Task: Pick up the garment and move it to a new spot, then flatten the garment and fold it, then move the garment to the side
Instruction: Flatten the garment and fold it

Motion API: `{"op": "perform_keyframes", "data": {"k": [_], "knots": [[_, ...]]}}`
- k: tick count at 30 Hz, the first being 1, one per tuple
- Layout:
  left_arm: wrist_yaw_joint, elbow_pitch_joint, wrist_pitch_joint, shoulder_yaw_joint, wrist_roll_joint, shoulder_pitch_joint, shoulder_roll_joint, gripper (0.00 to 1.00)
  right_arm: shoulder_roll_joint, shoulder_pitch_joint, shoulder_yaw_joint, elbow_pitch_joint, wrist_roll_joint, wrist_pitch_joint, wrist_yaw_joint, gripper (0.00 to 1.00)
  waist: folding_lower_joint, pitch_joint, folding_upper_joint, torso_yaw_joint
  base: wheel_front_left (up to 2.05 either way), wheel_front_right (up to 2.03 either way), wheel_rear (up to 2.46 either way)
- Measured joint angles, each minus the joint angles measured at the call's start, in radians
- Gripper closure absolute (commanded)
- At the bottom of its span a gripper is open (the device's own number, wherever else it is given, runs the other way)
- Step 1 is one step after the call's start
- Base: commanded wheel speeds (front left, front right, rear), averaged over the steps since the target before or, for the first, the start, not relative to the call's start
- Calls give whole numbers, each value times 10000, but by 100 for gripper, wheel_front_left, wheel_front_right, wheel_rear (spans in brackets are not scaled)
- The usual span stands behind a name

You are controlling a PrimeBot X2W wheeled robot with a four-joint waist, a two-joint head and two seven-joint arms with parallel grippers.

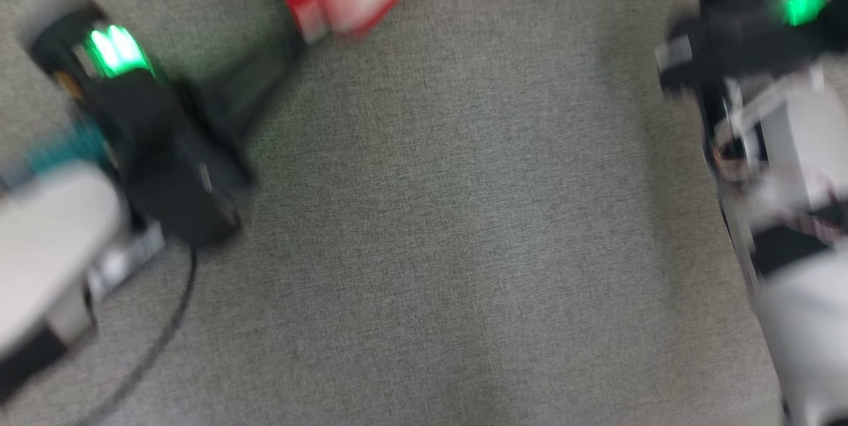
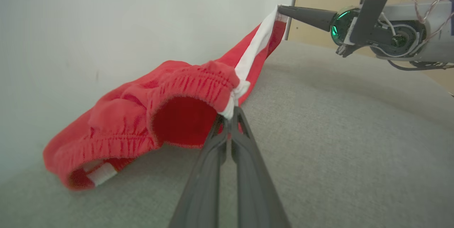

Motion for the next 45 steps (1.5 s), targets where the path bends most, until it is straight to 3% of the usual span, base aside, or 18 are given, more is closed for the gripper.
{"op": "perform_keyframes", "data": {"k": [6, 9, 20, 27, 32, 38, 45], "knots": [[0, -1108, 0, -792, -213, 2197, 612, 100, -901, 3078, 244, -1321, 238, 2, 0, 100, -3, -569, -2, 169, 0, 0, 0], [0, -1271, 0, -1127, 190, 2974, 834, 100, -1166, 4296, 332, -1885, 447, 2, 0, 100, -6, -999, -4, 251, 0, 0, 0], [4, -1143, 0, -974, 1285, 5589, 311, 100, -2079, 7657, 585, -3156, 1177, 88, 0, 100, -6, -2723, -5, 333, 0, 0, 0], [4, -1419, 0, -487, 1371, 6865, 194, 100, -2748, 9258, -132, -4332, 1453, 685, 0, 100, -5, -3872, -5, 400, 0, 0, 0], [4, -1772, 0, -466, 1237, 7343, 111, 100, -2892, 10314, -548, -5536, 1990, 1400, 0, 100, -5, -4544, -5, 537, 0, 0, 0], [2, -1816, 0, -290, 493, 7418, -405, 100, -3009, 10562, -909, -6054, 2675, 2606, 0, 100, -4, -4986, -4, 902, 0, 0, 0], [2, -1379, -2, 479, -1503, 7090, -1398, 100, -3264, 8796, -830, -5118, 2765, 3802, 0, 100, -4, -4875, -4, 1289, 0, 0, 0]]}}
